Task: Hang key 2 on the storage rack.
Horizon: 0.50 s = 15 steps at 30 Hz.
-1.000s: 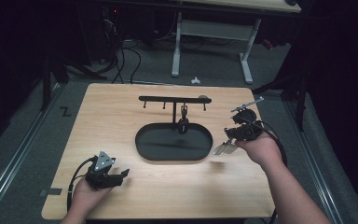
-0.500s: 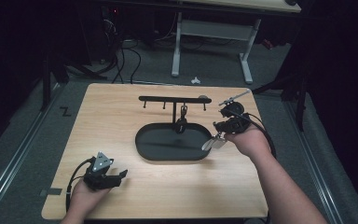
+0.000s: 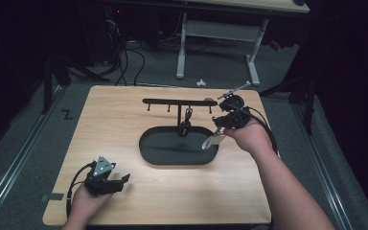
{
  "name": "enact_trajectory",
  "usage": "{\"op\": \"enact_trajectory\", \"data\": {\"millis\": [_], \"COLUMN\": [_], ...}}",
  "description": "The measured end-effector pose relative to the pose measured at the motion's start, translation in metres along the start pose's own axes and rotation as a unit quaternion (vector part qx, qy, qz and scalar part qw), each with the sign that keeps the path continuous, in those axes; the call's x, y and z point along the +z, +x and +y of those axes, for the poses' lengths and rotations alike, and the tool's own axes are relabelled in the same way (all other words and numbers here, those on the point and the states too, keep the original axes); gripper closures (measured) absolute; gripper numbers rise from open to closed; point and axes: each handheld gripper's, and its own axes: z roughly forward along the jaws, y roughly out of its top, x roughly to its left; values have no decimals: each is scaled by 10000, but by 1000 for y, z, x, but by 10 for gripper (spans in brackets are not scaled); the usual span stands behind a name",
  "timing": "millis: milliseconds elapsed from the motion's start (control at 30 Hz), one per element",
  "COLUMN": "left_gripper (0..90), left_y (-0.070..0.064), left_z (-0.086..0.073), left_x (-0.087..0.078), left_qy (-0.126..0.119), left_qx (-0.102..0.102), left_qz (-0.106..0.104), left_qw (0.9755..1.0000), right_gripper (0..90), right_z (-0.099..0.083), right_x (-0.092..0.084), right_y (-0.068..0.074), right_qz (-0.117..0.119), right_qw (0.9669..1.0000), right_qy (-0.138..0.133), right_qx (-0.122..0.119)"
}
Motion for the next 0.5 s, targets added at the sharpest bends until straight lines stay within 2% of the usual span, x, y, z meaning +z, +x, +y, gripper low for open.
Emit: {"op": "enact_trajectory", "data": {"millis": [300,500], "left_gripper": [286,287], "left_y": [-1,0], "left_z": [0,-1], "left_x": [1,0], "left_qy": [25,42], "left_qx": [25,20], "left_qz": [-18,-14], "left_qw": [10000,10000], "right_gripper": [869,869], "right_z": [12,16], "right_x": [3,3], "right_y": [7,3], "right_qz": [3,-14], "right_qw": [10000,10000], "right_qy": [-28,-72], "right_qx": [-43,3]}}
